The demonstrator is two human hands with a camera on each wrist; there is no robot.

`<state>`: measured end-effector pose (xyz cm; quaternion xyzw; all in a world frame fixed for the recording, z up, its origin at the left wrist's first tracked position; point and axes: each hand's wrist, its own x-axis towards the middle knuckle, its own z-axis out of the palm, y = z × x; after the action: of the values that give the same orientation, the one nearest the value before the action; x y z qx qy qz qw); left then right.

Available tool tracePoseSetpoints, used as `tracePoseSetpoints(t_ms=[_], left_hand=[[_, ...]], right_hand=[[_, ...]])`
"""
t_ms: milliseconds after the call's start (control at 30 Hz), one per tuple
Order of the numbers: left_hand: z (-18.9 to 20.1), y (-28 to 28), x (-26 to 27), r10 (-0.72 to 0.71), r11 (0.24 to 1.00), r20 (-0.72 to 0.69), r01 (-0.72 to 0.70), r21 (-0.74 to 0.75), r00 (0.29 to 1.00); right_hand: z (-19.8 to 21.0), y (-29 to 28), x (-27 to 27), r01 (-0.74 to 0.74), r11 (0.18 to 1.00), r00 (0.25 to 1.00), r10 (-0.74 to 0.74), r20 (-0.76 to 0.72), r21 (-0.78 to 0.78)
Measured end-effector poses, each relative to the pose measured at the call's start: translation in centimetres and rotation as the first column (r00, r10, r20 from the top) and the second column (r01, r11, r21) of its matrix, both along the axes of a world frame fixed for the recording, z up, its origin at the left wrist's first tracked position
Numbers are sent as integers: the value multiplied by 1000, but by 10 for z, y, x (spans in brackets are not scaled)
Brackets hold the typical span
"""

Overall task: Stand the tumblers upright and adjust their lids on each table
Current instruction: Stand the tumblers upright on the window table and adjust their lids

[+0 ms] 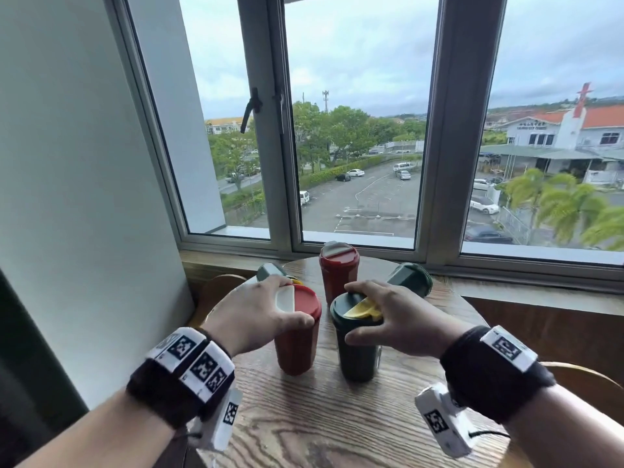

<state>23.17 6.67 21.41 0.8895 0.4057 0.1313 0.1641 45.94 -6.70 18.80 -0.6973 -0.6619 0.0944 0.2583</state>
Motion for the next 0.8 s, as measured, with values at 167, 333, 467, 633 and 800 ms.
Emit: tracePoseSetpoints(t_ms=[167,333,467,633,800], left_hand=[[-3,5,16,-17,999,14,17,-33,1000],[-7,9,18,-31,998,8,32,-46,999],[-9,12,16,-52,997,-26,50,-51,998],[-13,12,15,-59,995,1,59,-77,998],[-17,18,15,-39,992,44,44,-115,998]], right_hand=[[-1,0,-1,-3,1000,1000,3,-12,13],[-3,0,1,-16,1000,1000,16,-10,26],[12,-4,18,-22,997,988,33,-148,76],[45,7,79,126,986,989,-116,-96,111],[46,40,126,274,946,902,-190,389,-173]])
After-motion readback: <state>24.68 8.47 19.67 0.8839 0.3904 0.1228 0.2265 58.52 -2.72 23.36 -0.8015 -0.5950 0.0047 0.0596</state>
